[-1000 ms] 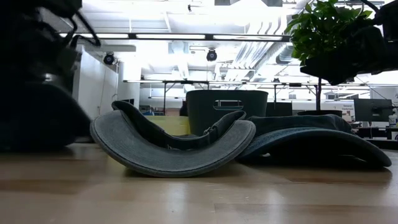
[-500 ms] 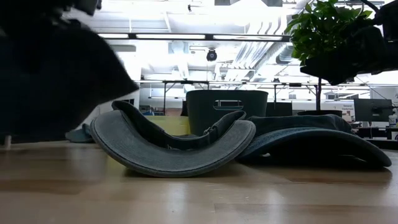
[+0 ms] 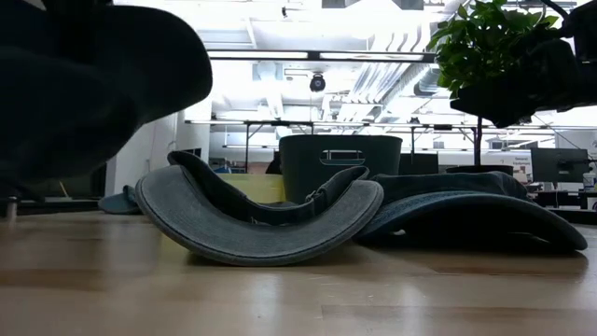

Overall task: Pick & Place hat
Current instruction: Put the bottom left blue cap into the yellow bin

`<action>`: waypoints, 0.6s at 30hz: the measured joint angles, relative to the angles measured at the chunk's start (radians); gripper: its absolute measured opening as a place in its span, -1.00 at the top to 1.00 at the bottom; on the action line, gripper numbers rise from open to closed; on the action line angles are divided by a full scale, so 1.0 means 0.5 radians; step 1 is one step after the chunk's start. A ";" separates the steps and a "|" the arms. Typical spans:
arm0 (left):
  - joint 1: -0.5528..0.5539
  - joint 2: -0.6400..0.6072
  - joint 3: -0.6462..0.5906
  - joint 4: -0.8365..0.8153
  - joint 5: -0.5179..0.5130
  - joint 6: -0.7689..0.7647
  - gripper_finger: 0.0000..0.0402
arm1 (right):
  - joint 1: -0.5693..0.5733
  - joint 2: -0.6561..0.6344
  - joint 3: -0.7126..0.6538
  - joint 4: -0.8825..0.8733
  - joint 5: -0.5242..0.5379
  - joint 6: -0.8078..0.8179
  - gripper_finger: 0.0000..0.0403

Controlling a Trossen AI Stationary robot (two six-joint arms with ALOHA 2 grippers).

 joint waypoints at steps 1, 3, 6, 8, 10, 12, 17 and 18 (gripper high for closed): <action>0.000 0.000 0.009 0.004 -0.017 -0.076 0.95 | 0.000 0.000 0.000 0.001 0.000 0.000 -0.15; 0.036 -0.002 0.012 0.021 -0.015 -0.195 0.95 | 0.000 0.000 0.000 0.000 0.001 0.000 -0.15; 0.150 -0.002 0.012 0.078 0.053 -0.316 0.95 | -0.001 0.000 0.000 0.001 0.001 0.000 -0.15; 0.254 -0.002 0.012 0.120 0.086 -0.364 0.95 | 0.000 0.000 0.000 0.001 0.000 0.000 -0.15; 0.355 -0.002 0.012 0.188 0.145 -0.390 0.95 | -0.001 0.000 0.000 0.001 0.000 0.000 -0.15; 0.454 -0.002 0.012 0.284 0.215 -0.392 0.95 | 0.000 0.000 0.000 0.000 0.000 0.000 -0.15; 0.617 -0.002 0.012 0.496 0.386 -0.402 0.95 | 0.000 -0.001 0.000 0.000 0.000 0.000 -0.15; 0.633 -0.002 0.012 0.526 0.412 -0.420 0.95 | 0.000 0.000 -0.001 0.001 0.000 0.000 -0.15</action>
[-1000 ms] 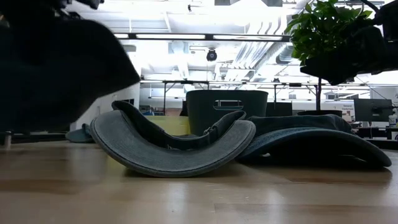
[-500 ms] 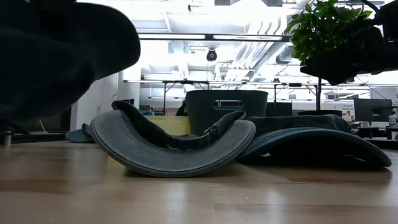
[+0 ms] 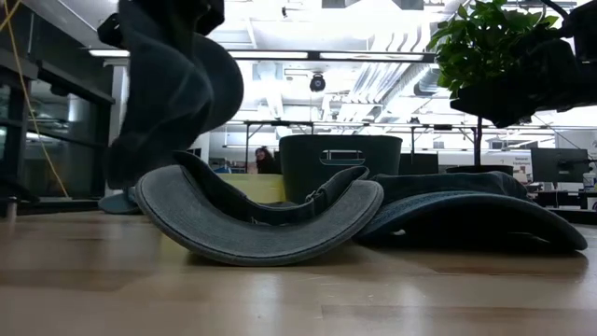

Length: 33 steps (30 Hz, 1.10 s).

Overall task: Pick & Place hat
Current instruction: Put the bottom left blue cap into the yellow bin

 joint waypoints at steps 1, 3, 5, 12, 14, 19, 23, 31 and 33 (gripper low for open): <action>0.014 0.000 0.000 0.026 0.015 -0.016 0.95 | 0.000 0.000 0.001 0.000 0.000 0.000 -0.15; 0.040 0.000 0.000 0.075 0.042 -0.025 0.95 | 0.000 0.000 0.000 -0.001 -0.001 0.001 -0.15; 0.058 0.000 0.000 0.110 0.045 -0.061 0.95 | 0.000 0.000 0.000 0.000 -0.001 0.000 -0.15; 0.117 0.000 0.000 0.167 0.020 -0.156 0.96 | 0.000 0.000 0.000 0.000 -0.001 0.000 -0.15; 0.134 0.000 0.000 0.202 0.013 -0.157 0.96 | 0.000 0.000 0.001 0.000 0.000 0.001 -0.15; 0.217 0.001 0.103 0.200 0.002 -0.023 0.96 | 0.000 -0.001 0.000 0.000 -0.001 0.000 -0.15; 0.305 0.001 0.237 0.198 -0.001 0.170 0.96 | 0.000 0.000 0.000 0.001 -0.001 0.012 -0.15; 0.441 -0.002 0.407 0.197 -0.004 0.680 0.96 | 0.000 -0.001 -0.001 0.030 0.030 0.492 -0.15; 0.461 -0.001 0.413 0.191 0.010 0.723 0.96 | 0.000 -0.001 -0.001 0.030 0.060 0.742 -0.15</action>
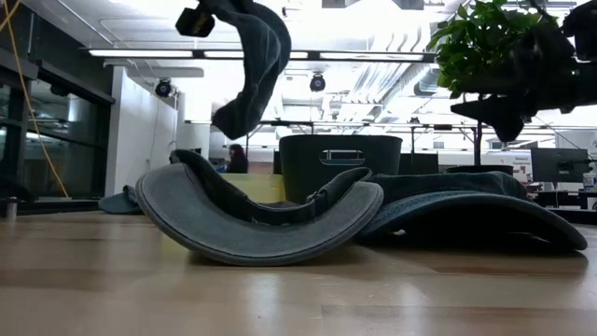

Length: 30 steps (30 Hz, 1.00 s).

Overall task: Pick & Place hat
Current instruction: Put the bottom left blue cap into the yellow bin

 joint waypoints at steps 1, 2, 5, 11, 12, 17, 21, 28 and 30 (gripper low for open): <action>0.011 0.001 0.000 0.005 0.011 0.019 0.96 | 0.000 0.000 0.000 0.000 0.017 0.082 -0.15; 0.020 0.001 0.000 0.007 0.024 0.040 0.96 | 0.001 0.000 0.000 0.002 0.039 0.138 -0.15; 0.024 0.001 0.001 0.007 0.038 0.065 0.96 | 0.001 0.001 -0.001 0.086 0.066 0.281 -0.15; 0.022 0.001 0.001 0.007 0.046 0.099 0.96 | 0.002 0.071 0.009 0.289 0.033 0.223 -0.15; 0.022 0.001 0.001 0.007 0.046 0.099 0.96 | 0.002 0.106 0.029 0.299 0.030 0.223 -0.15; 0.022 0.001 0.001 0.007 0.035 0.094 0.96 | 0.002 0.366 0.235 0.301 -0.004 0.105 -0.15; 0.022 0.001 0.001 0.007 0.036 0.102 0.96 | 0.002 0.686 0.504 0.306 -0.058 -0.078 -0.15; 0.018 0.001 0.001 0.019 0.053 0.300 0.96 | 0.002 1.353 1.029 0.268 -0.292 -0.385 -0.15; 0.018 0.001 0.001 0.022 0.054 0.373 0.96 | 0.002 1.518 1.170 0.242 -0.331 -0.446 -0.15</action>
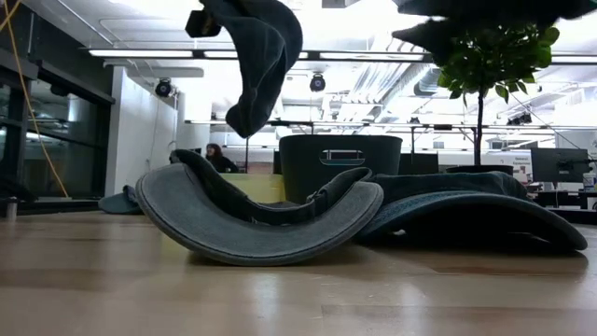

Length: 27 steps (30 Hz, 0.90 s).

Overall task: Pick & Place hat
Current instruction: Put the bottom left blue cap into the yellow bin

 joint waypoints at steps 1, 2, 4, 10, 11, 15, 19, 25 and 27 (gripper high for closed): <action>0.000 0.000 0.000 -0.002 0.000 0.032 0.96 | 0.000 0.076 0.073 -0.011 -0.012 -0.028 -0.15; 0.000 0.000 0.000 -0.003 0.000 0.064 0.96 | 0.000 0.144 0.149 -0.033 -0.013 -0.047 -0.15; 0.000 0.001 0.000 -0.003 0.000 0.152 0.96 | 0.000 0.265 0.283 -0.109 -0.020 -0.090 -0.15; 0.000 0.001 0.000 -0.010 0.001 0.507 0.96 | 0.000 0.528 0.625 -0.308 -0.222 -0.264 -0.15; 0.000 0.001 0.000 -0.014 0.001 0.570 0.96 | 0.000 0.562 0.671 -0.356 -0.291 -0.335 -0.15; 0.000 0.001 0.000 -0.015 0.002 0.865 0.96 | 0.038 0.661 0.837 -0.602 -0.441 -0.632 -0.15; -0.001 0.001 0.000 -0.015 -0.006 1.182 0.96 | 0.103 0.721 0.995 -0.844 -0.426 -0.965 -0.15; -0.005 0.001 0.000 -0.020 -0.102 1.495 0.96 | 0.191 0.783 1.175 -0.996 -0.141 -1.236 -0.15; -0.021 0.001 0.001 -0.038 -0.165 1.580 0.96 | 0.231 0.789 1.219 -0.999 0.005 -1.321 -0.15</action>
